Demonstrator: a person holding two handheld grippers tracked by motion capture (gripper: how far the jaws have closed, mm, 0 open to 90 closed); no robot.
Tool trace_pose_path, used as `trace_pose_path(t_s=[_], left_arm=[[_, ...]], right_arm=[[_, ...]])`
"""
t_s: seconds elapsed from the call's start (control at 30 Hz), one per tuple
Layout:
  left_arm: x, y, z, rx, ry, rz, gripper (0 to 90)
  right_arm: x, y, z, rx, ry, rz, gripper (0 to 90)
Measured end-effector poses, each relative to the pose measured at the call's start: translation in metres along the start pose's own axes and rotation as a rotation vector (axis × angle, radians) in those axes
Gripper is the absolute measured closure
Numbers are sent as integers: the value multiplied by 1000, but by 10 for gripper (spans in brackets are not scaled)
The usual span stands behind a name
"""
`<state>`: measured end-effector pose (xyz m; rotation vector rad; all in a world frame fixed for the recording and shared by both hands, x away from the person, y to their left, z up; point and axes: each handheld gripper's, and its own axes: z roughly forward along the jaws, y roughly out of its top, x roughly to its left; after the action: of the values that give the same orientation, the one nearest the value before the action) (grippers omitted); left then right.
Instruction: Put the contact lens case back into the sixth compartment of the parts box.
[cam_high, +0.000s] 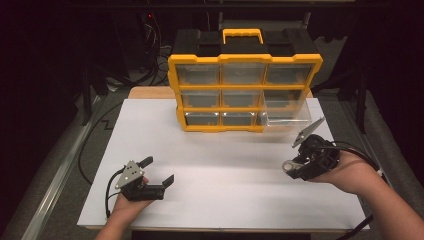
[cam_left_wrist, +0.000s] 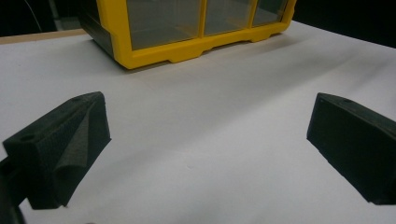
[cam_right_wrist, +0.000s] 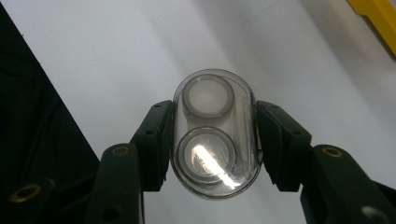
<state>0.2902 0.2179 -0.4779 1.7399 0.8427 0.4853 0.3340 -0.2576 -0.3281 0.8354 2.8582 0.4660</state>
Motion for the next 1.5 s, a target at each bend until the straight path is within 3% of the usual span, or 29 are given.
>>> trace_pose_path(t_s=[0.47, 1.5], left_arm=[[0, 0, 0, 3, -3, 5, 5], [-2, 0, 0, 4, -15, 15, 4]], right_arm=[[-3, 10, -27, 7, -14, -10, 499], [-19, 48, -60, 2, -38, -22, 499]])
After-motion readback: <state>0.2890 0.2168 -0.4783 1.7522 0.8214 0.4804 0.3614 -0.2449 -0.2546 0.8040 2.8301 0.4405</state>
